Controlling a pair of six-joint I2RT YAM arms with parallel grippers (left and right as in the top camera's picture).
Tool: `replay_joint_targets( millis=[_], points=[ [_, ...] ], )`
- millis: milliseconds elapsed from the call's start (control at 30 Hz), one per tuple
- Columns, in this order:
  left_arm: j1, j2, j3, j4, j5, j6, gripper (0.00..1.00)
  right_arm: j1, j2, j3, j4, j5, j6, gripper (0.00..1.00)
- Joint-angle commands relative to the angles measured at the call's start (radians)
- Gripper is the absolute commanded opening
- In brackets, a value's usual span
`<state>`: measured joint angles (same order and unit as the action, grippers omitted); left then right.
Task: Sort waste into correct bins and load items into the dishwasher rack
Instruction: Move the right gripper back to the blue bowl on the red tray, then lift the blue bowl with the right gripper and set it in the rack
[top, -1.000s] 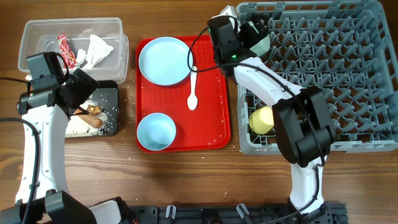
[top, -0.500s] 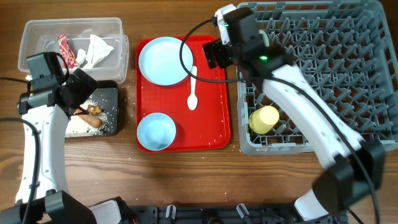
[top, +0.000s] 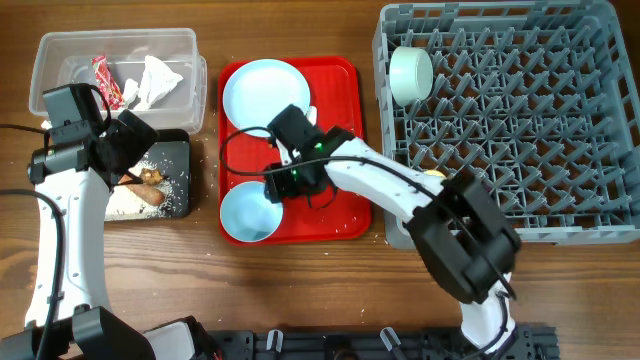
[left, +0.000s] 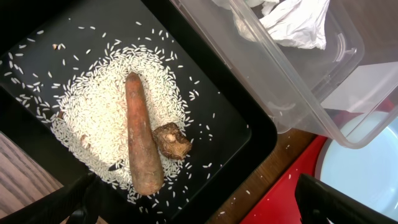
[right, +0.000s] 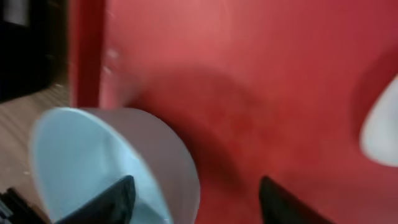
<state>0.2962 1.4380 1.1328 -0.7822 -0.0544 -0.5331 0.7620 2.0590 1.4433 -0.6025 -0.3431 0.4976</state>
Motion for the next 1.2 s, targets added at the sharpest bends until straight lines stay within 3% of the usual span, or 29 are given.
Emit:
replay_joint_targets(
  millis=[0,67,167,200,367,500,767,867,1000,1167],
  points=[
    [-0.003,-0.014,0.014,0.001,-0.002,0.001,1.00,-0.004,0.015,0.003,-0.013,-0.030,0.079,0.40],
    [-0.003,-0.014,0.014,0.001,-0.002,0.001,1.00,0.005,0.015,0.003,-0.014,-0.012,0.082,0.33],
    [-0.003,-0.014,0.014,0.001,-0.002,0.001,1.00,0.004,0.015,0.004,-0.012,0.005,0.114,0.08],
    [-0.003,-0.014,0.014,0.001,-0.002,0.001,1.00,0.001,0.015,0.005,-0.010,0.006,0.124,0.04],
    [-0.003,-0.014,0.014,0.001,-0.002,0.001,1.00,-0.041,-0.024,0.046,-0.056,0.041,0.089,0.04],
    [-0.003,-0.014,0.014,0.001,-0.002,0.001,1.00,-0.109,-0.158,0.077,-0.153,0.201,0.039,0.04],
    [-0.003,-0.014,0.014,0.001,-0.002,0.001,1.00,-0.298,-0.626,0.078,-0.311,0.949,0.026,0.04],
    [-0.003,-0.014,0.014,0.001,-0.002,0.001,1.00,-0.318,-0.725,0.078,-0.334,1.173,0.020,0.04],
    [-0.003,-0.014,0.014,0.001,-0.002,0.001,1.00,-0.317,-0.743,0.073,-0.321,1.410,-0.116,0.04],
    [-0.003,-0.014,0.014,0.001,-0.002,0.001,1.00,-0.317,-0.603,0.067,-0.284,1.482,-0.365,0.04]
  ],
)
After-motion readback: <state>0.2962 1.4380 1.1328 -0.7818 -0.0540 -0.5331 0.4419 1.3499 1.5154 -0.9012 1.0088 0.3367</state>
